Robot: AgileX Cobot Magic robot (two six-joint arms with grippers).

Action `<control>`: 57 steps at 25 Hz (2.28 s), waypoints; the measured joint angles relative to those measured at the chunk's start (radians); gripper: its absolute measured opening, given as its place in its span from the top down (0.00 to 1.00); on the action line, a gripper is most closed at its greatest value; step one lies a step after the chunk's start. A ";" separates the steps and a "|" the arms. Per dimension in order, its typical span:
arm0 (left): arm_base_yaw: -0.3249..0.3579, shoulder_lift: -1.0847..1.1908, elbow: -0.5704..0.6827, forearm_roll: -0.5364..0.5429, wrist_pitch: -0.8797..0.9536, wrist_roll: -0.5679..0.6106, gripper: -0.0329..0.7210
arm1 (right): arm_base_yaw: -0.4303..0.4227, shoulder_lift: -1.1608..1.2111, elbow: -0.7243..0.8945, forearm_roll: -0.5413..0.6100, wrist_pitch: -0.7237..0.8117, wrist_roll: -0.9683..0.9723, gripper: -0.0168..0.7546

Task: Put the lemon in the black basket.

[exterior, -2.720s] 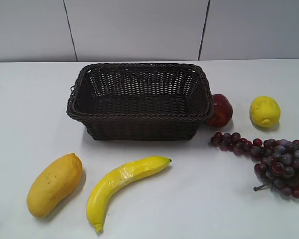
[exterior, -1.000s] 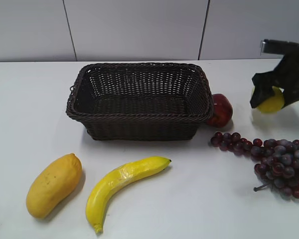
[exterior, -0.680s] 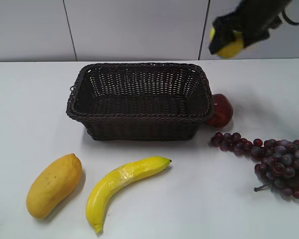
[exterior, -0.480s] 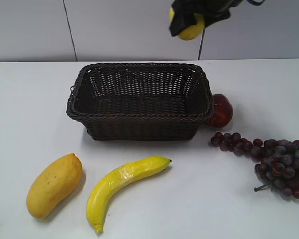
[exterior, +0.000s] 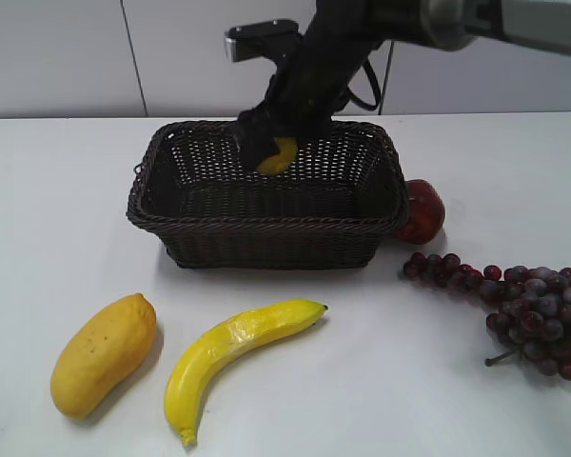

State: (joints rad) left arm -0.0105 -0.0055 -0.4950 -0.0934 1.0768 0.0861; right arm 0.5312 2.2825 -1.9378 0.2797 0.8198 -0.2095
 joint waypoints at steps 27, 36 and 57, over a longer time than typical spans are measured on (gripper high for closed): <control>0.000 0.000 0.000 0.000 0.000 0.000 0.64 | -0.019 0.064 -0.278 -0.126 0.378 0.060 0.15; 0.000 0.000 0.000 0.000 0.000 0.000 0.64 | -0.195 -0.042 -0.272 -0.146 0.388 0.105 0.18; 0.000 0.000 0.000 0.000 0.000 0.000 0.64 | -0.547 -0.519 0.433 -0.167 0.388 0.089 0.22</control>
State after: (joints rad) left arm -0.0105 -0.0055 -0.4950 -0.0934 1.0768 0.0861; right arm -0.0163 1.7635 -1.5044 0.1128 1.2077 -0.1202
